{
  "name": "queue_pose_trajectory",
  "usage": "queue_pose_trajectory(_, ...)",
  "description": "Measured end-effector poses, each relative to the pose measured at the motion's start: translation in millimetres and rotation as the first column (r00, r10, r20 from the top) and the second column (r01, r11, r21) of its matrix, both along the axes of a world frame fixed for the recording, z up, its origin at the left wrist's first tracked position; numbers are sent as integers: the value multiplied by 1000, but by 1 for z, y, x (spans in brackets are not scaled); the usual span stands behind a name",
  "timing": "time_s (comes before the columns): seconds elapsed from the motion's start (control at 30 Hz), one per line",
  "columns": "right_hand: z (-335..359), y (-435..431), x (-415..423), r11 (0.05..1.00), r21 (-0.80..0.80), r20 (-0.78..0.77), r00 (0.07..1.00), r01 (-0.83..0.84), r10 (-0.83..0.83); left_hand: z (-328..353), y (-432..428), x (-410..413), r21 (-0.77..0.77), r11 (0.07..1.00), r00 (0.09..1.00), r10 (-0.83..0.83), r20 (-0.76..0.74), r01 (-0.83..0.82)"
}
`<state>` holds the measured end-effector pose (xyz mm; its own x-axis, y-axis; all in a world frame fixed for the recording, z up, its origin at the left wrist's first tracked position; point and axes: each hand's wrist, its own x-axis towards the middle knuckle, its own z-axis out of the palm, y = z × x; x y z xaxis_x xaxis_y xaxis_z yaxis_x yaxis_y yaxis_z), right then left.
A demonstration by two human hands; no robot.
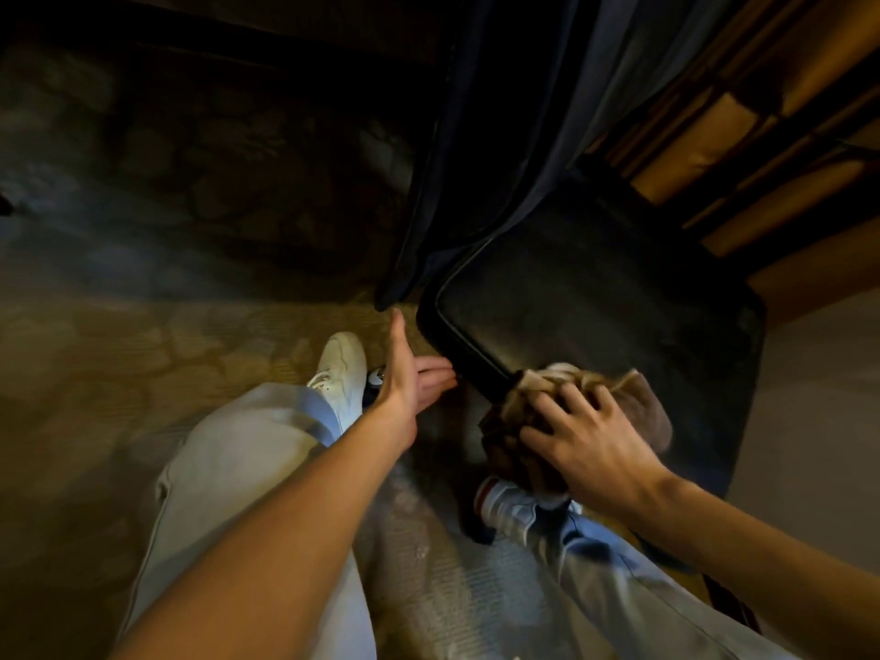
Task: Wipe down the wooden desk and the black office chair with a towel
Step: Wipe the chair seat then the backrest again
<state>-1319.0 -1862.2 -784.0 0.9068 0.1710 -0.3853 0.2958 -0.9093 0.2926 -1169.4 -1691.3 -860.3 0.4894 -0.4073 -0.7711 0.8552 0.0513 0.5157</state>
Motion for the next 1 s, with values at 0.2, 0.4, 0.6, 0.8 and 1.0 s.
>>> queue_pose_trajectory(0.2,17,33,72,983,129,287,944,132,-164,-1,-3,-10,-34,992,992,122,11,-121)
queue_pose_trajectory(0.4,3,32,101,953,97,87,952,285,-294,3,-15,5,-239,950,979,202,-24,-202)
queue_pose_trajectory(0.6,14,34,2,989,-33,-127,980,147,-150,17,-7,54,-360,915,966,235,110,-182)
queue_pose_trajectory(0.8,36,53,-43,993,15,-261,959,119,-111,31,-3,27,-252,967,957,104,272,-34)
queue_pose_trajectory(1.0,72,28,-41,908,121,-25,915,402,-402,4,-10,-46,273,853,817,-511,267,445)
